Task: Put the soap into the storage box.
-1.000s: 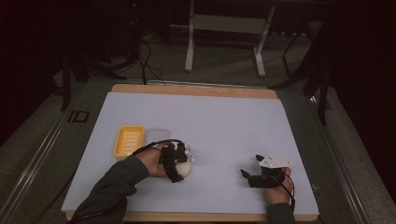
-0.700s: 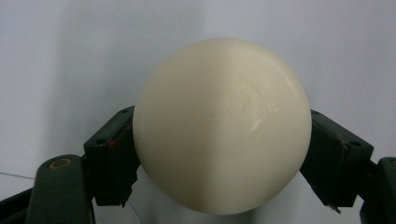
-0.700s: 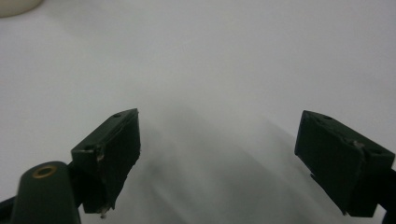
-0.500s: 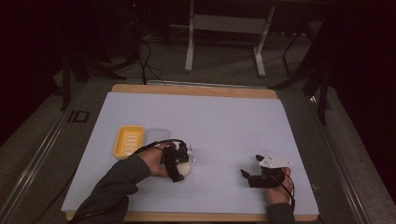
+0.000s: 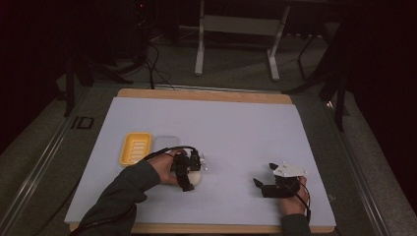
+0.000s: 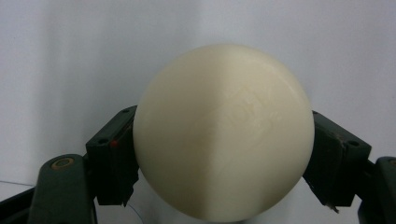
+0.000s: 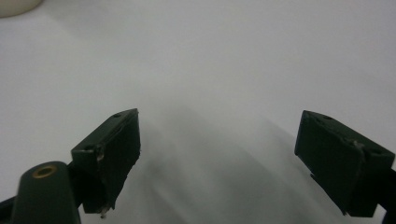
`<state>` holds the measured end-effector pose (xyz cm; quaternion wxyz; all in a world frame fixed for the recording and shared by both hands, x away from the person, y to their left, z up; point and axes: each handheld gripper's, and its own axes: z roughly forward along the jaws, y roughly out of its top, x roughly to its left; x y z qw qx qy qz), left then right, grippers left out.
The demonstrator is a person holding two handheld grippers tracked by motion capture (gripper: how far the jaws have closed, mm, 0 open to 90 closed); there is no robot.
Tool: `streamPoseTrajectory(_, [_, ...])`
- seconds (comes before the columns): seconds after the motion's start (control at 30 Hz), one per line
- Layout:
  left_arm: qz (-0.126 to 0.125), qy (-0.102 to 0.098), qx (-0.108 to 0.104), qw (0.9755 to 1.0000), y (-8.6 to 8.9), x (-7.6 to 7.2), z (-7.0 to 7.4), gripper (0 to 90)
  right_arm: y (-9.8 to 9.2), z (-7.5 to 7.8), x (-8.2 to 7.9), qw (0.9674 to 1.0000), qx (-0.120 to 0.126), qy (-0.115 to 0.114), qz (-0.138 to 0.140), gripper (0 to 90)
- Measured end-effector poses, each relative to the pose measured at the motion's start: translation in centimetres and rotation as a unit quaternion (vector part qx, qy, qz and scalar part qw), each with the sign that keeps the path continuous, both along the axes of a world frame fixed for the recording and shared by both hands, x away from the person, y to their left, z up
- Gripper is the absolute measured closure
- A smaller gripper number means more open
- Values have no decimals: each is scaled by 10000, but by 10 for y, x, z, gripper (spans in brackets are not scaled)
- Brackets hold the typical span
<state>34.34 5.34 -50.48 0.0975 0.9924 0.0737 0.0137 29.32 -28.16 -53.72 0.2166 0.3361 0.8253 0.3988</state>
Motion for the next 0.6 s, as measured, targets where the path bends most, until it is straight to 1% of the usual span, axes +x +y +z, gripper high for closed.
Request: streamPoseTrajectory(0.6, [-23, 45, 116, 9999, -4, 2, 1, 243, 0, 0, 0, 10000, 0, 2, 3, 141])
